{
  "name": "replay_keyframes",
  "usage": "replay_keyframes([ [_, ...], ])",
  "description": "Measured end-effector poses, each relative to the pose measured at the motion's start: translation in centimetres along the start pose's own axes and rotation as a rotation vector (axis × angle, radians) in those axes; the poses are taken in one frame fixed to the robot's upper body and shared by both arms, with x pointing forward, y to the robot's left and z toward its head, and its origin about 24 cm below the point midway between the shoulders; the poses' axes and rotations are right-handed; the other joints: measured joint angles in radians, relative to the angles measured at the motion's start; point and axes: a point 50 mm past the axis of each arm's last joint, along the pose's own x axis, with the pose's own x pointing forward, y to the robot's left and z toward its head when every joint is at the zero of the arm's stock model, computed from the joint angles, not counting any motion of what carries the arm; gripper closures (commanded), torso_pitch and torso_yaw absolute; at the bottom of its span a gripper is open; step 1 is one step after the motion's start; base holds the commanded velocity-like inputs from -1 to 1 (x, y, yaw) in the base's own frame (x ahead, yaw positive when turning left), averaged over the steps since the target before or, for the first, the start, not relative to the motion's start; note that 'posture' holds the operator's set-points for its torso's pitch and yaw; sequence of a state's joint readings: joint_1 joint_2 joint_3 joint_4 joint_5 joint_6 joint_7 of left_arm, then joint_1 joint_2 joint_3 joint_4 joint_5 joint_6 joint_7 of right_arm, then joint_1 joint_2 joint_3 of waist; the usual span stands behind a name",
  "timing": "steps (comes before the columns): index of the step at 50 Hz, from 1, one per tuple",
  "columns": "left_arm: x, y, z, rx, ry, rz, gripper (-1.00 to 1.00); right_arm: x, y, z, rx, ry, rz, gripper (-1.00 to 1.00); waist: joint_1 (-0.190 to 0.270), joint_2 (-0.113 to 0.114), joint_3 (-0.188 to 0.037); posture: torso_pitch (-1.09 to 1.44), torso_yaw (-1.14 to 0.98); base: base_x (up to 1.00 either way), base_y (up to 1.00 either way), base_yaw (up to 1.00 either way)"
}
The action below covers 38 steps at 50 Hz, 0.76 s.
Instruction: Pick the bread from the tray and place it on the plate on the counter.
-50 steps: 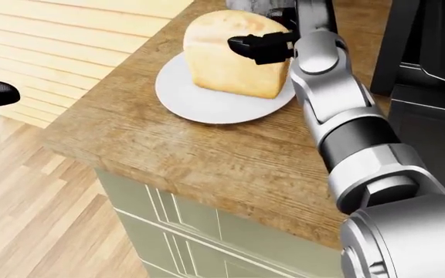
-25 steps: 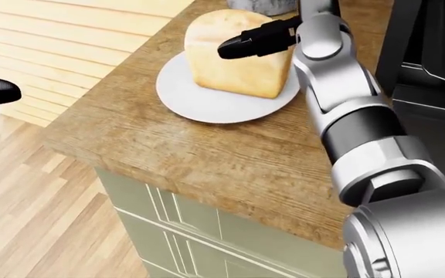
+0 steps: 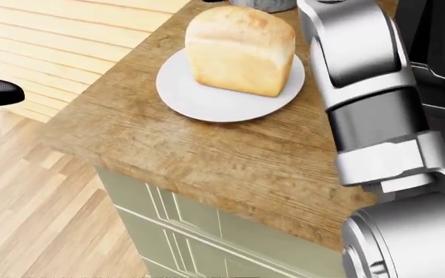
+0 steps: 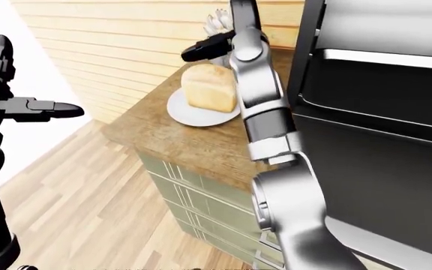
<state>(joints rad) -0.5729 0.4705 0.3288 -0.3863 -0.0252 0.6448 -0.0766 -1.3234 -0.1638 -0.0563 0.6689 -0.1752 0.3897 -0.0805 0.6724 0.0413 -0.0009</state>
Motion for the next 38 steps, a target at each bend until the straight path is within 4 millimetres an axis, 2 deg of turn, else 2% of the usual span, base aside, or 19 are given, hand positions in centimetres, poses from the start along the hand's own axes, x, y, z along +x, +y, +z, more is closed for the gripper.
replay_keyframes([
  [9,0.0,0.0,0.1,0.002,0.001,-0.003,-1.00,-1.7,-1.1,3.9,0.030,-0.096,0.017,-1.00,0.003,-0.004,0.005,0.00,0.61,0.00,0.00,0.00],
  [15,0.1,0.0,0.2,0.003,-0.002,-0.003,-1.00,-2.9,-2.5,5.3,0.039,-0.123,0.011,-1.00,0.004,-0.008,0.007,0.00,0.61,0.00,0.00,0.00],
  [21,0.1,0.0,0.3,0.006,-0.003,-0.002,-1.00,-4.3,-3.9,5.8,0.040,-0.136,-0.001,-1.00,0.006,-0.011,0.008,0.00,0.61,0.00,0.00,0.00],
  [29,0.2,0.2,0.4,0.007,-0.003,-0.001,-1.00,-6.2,-5.7,5.2,0.052,-0.119,-0.033,-1.00,0.009,-0.014,0.012,0.00,0.61,0.00,0.00,0.00],
  [38,0.3,-0.1,0.4,0.007,-0.003,-0.008,-1.00,-7.6,-6.4,6.2,0.040,-0.138,-0.036,-1.00,0.010,-0.017,0.011,0.00,0.61,0.00,0.00,0.00],
])
